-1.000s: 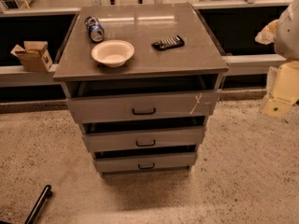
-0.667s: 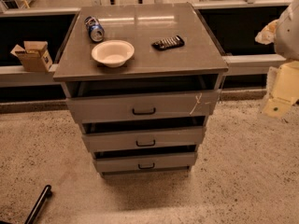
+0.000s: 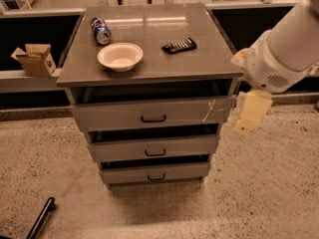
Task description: Open top drawer
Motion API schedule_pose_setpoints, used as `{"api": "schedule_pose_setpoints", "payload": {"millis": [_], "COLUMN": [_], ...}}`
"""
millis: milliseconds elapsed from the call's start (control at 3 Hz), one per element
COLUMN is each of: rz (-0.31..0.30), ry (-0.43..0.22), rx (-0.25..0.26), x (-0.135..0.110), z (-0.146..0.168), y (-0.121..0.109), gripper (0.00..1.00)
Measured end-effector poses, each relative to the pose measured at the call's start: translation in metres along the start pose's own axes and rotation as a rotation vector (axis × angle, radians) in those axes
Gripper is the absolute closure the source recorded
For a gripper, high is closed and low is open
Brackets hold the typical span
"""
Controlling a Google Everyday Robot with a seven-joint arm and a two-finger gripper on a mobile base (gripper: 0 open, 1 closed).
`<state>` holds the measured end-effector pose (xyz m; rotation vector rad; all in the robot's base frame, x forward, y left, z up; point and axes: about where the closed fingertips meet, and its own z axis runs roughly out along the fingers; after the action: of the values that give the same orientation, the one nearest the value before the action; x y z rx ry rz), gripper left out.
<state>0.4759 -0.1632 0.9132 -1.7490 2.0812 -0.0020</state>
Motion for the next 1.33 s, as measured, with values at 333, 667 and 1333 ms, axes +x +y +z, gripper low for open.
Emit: {"api": "schedule_pose_setpoints", "payload": {"millis": [333, 667, 1333], "rz": [-0.002, -0.002, -0.057], "ry": [-0.023, -0.022, 0.099], "rx": [0.052, 0.051, 0.08], "x": [-0.007, -0.007, -0.007], "z": [0.003, 0.003, 0.061], "y": [-0.011, -0.011, -0.034], "gripper": [0.0, 0.0, 0.0]}}
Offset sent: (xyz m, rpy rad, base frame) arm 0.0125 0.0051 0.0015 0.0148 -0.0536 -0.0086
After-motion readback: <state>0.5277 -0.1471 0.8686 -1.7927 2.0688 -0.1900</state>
